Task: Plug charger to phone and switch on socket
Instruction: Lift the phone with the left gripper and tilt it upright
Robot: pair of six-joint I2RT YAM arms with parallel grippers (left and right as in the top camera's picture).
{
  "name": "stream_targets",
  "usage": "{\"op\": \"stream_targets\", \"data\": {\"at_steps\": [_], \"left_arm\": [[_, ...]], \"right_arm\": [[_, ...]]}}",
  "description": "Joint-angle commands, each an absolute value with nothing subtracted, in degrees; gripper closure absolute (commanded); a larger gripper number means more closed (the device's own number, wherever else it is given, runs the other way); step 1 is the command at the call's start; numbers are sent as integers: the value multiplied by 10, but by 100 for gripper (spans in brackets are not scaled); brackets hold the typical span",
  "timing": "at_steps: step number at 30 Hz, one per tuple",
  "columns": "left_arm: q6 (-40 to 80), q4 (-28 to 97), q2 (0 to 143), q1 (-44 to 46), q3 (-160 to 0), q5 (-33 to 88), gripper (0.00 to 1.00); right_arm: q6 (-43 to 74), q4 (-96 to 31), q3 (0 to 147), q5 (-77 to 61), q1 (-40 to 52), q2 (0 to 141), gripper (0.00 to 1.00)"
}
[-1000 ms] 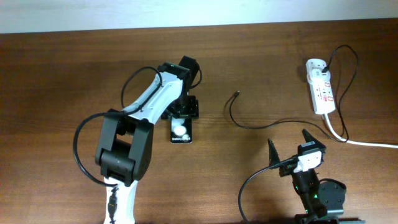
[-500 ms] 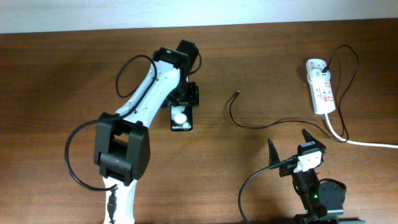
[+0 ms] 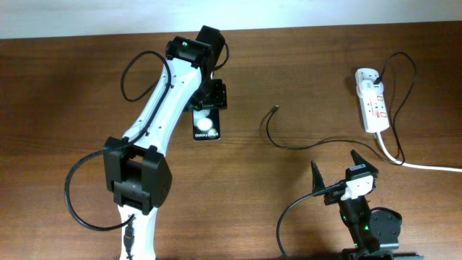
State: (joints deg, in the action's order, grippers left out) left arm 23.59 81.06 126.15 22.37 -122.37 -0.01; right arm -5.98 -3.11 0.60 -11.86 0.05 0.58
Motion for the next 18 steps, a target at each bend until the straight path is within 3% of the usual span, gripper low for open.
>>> {"op": "stream_targets", "data": {"at_steps": [1,4,7,18], "left_arm": [[236,814,1266,222,-1238,41,62],[236,819,1266,222,-1238,52,82],[256,820,1266,222,-1238,53,95],[339,822,1266,196,-1238,112,100]], "right_arm": [[-56,-35,3,-122,4,2,1],[-56,-35,3,-122,4,2,1],[-56,-35,3,-122,4,2,1],[-56,-35,3,-122,4,2,1]]}}
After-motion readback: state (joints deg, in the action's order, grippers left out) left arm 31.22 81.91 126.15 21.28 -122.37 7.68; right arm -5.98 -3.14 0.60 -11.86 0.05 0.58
